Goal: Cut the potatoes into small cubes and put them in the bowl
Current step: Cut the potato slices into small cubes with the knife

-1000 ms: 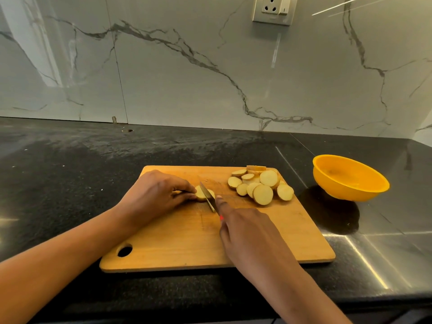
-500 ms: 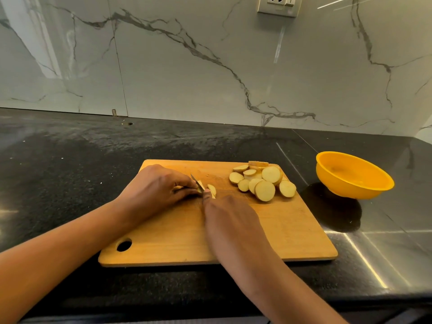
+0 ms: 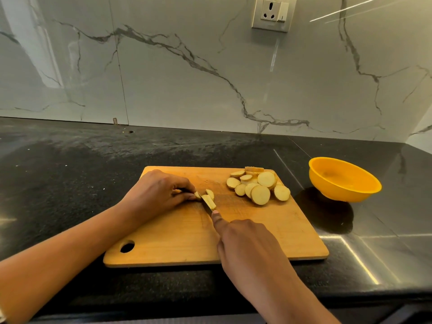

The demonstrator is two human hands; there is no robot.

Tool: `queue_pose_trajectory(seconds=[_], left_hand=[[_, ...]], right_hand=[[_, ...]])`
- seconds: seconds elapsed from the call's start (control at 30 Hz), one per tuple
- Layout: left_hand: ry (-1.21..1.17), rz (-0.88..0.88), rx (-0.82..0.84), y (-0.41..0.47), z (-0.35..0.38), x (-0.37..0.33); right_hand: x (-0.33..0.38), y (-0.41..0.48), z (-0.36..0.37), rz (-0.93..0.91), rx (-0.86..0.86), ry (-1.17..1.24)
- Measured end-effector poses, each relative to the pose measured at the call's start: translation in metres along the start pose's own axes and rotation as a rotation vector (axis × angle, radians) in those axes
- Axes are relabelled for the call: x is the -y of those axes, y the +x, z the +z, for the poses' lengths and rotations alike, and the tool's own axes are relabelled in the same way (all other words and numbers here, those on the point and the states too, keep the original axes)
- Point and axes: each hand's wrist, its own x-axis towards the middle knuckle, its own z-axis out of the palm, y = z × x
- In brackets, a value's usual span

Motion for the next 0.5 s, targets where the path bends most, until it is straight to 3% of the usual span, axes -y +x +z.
queue_pose_trajectory(seconds=[0.27,0.5], left_hand=[[-0.094,-0.056,0.016,-0.003,-0.005,-0.003],[-0.106,-0.107,0.032,-0.002,-0.005,-0.005]], right_hand=[[0.002,0.016,0.000,0.034,0.041,0.034],[-0.006,0.010,0.000,0.060,-0.138,0.198]])
